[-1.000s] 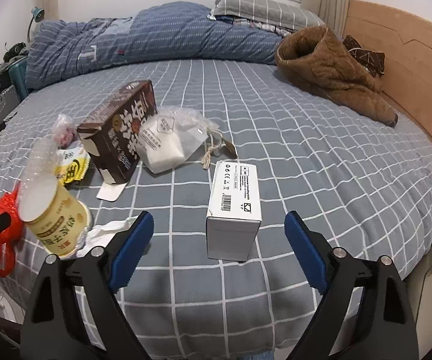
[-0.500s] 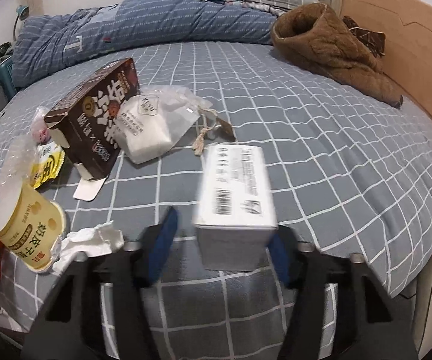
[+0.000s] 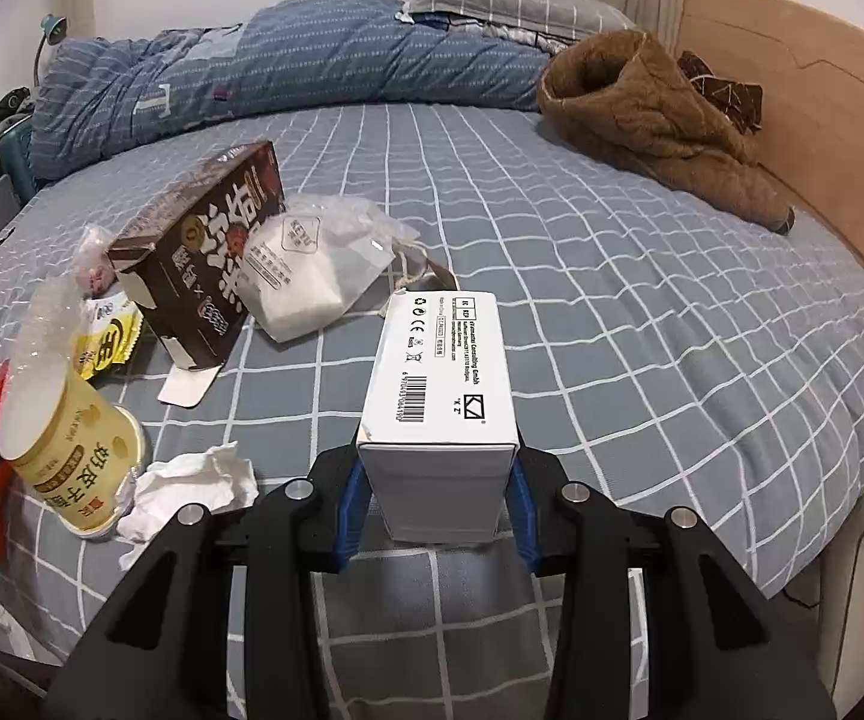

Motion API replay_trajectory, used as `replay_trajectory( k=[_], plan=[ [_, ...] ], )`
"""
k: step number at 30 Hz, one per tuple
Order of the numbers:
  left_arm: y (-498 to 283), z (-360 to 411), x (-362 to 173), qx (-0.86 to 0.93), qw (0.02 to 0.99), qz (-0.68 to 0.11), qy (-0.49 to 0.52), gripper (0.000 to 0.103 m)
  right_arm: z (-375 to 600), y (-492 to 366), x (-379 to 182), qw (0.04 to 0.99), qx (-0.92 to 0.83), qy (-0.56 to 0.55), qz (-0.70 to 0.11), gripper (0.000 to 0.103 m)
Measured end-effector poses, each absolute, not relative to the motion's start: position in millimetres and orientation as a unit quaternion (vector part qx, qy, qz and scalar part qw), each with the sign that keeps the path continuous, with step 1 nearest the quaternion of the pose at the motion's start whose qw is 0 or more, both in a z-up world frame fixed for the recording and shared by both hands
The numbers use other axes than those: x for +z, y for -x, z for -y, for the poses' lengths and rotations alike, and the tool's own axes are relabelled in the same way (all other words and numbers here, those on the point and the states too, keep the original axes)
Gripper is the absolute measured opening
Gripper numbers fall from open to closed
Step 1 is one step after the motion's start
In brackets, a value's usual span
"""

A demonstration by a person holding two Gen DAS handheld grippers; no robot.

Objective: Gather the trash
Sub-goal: 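Close the left gripper on the red bag while the right gripper grasps the white box, then carry the red bag and white box off the bed toward the floor bin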

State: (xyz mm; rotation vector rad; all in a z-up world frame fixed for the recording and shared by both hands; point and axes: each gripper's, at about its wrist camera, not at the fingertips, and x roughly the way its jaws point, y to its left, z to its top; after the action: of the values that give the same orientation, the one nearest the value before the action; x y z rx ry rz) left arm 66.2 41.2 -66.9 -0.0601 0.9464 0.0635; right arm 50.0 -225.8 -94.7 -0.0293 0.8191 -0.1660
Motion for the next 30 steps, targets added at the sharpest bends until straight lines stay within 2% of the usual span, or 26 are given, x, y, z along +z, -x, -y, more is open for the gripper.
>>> replay_trajectory(
  k=[30],
  plan=[
    [46.4, -9.4, -5.0, 0.000, 0.911, -0.413, 0.022, 0.058, 185.5, 76.4, -32.1, 0.937, -0.016, 0.006, -0.349, 0.037]
  ],
)
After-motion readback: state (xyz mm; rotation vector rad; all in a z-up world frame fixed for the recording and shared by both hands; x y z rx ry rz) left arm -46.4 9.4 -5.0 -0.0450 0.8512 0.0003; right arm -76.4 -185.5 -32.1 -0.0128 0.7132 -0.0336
